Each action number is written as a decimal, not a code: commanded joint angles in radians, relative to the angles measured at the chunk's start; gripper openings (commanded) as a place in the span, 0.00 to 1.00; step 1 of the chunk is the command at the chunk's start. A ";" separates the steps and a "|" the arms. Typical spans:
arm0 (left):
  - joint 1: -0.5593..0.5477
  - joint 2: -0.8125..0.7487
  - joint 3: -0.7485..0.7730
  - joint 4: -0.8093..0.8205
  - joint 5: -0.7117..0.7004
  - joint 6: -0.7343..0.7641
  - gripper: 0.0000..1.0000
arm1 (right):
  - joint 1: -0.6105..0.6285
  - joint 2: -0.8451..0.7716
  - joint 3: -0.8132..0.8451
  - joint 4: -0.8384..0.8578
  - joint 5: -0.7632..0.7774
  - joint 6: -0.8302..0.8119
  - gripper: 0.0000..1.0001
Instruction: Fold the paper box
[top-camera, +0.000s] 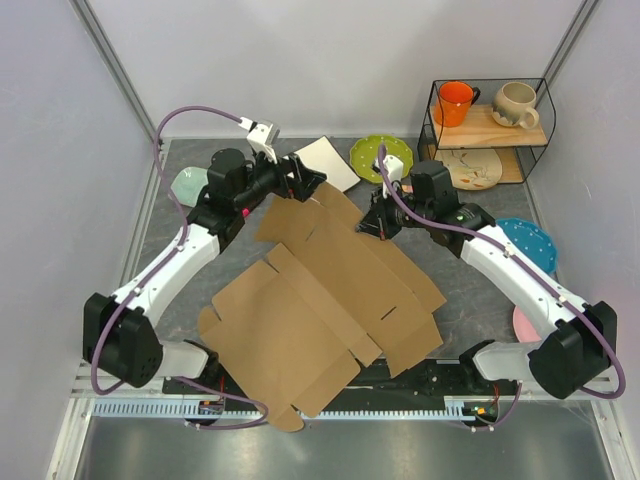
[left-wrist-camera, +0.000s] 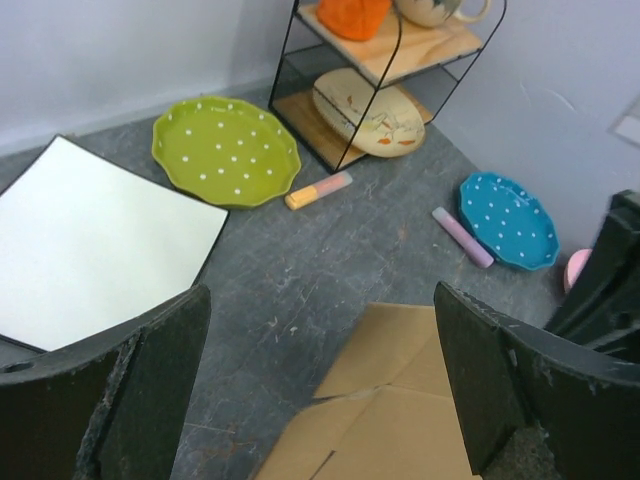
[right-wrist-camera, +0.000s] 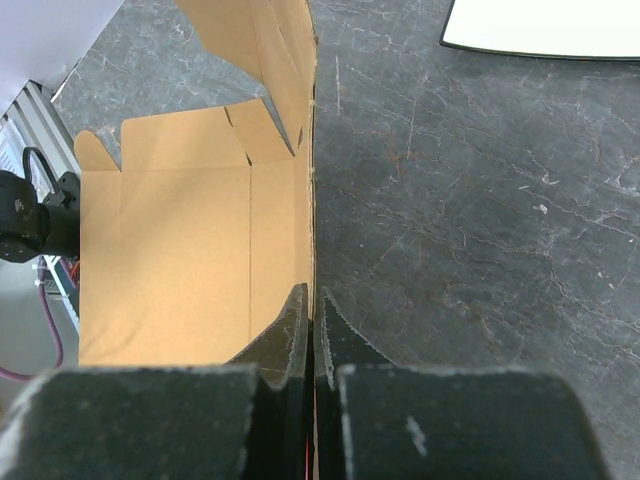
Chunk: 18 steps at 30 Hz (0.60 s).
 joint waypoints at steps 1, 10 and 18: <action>0.042 0.054 0.054 0.024 0.156 -0.047 1.00 | 0.009 -0.017 0.013 0.021 0.006 -0.020 0.00; 0.044 0.092 0.037 0.147 0.362 -0.119 0.94 | 0.009 -0.003 0.019 0.022 0.016 -0.023 0.00; 0.044 0.008 -0.059 0.169 0.427 -0.133 0.83 | 0.011 0.011 0.025 0.022 0.029 -0.023 0.00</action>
